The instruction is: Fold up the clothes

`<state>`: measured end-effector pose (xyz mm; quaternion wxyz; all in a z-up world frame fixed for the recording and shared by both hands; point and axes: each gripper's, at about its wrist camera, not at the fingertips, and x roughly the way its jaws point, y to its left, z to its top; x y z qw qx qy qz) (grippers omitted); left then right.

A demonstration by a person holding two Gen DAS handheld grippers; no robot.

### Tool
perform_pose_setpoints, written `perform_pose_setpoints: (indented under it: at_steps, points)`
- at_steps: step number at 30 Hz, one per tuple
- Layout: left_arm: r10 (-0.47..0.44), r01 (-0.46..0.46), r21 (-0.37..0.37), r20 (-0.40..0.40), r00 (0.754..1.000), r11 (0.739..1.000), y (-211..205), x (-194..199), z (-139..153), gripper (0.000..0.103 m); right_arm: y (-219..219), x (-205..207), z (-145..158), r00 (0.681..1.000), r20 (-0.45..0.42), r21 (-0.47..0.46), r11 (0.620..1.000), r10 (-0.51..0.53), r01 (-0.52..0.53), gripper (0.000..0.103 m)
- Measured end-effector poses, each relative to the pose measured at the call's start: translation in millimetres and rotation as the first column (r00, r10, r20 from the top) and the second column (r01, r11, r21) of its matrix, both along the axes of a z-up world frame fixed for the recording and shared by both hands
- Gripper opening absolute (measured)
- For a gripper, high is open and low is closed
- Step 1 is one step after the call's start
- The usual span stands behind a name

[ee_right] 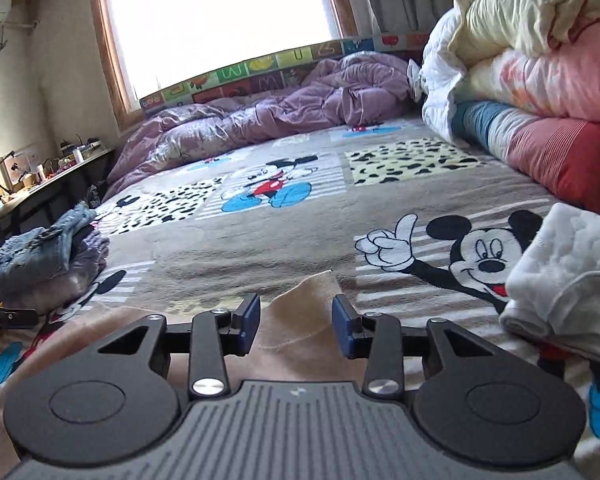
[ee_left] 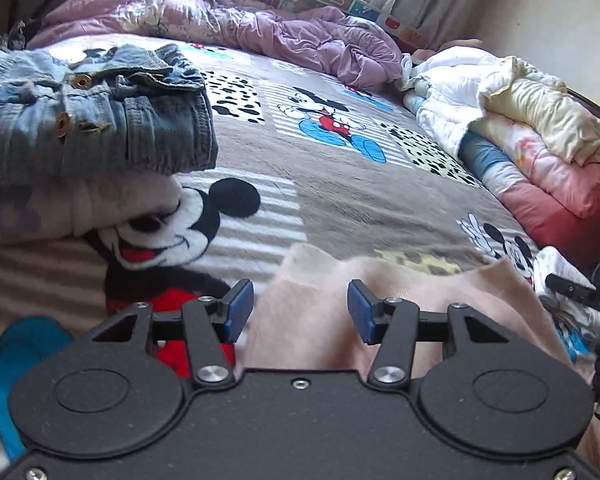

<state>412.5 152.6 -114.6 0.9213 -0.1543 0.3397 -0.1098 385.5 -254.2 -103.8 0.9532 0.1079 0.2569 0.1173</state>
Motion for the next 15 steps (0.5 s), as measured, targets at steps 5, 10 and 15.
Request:
perform_pose_setpoints:
  at_steps: [5, 10, 15]
  points:
    - [-0.018, 0.016, -0.038, -0.043, 0.999, 0.999, -0.7, 17.6, -13.6, 0.050, -4.3, 30.0, -12.3, 0.999, -0.036, 0.007, 1.000, 0.002, -0.002, 0.049]
    - [-0.037, 0.030, -0.076, -0.085, 0.996, 0.997, -1.7, 34.8, -27.4, 0.050, -12.1, 44.7, -24.3, 0.997, -0.074, 0.028, 1.000, -0.002, 0.004, 0.054]
    - [-0.044, 0.034, -0.096, -0.113, 0.993, 0.995, -3.9, 46.9, -36.7, 0.049, -20.8, 54.4, -39.0, 0.993, -0.121, 0.088, 0.996, -0.001, 0.011, 0.054]
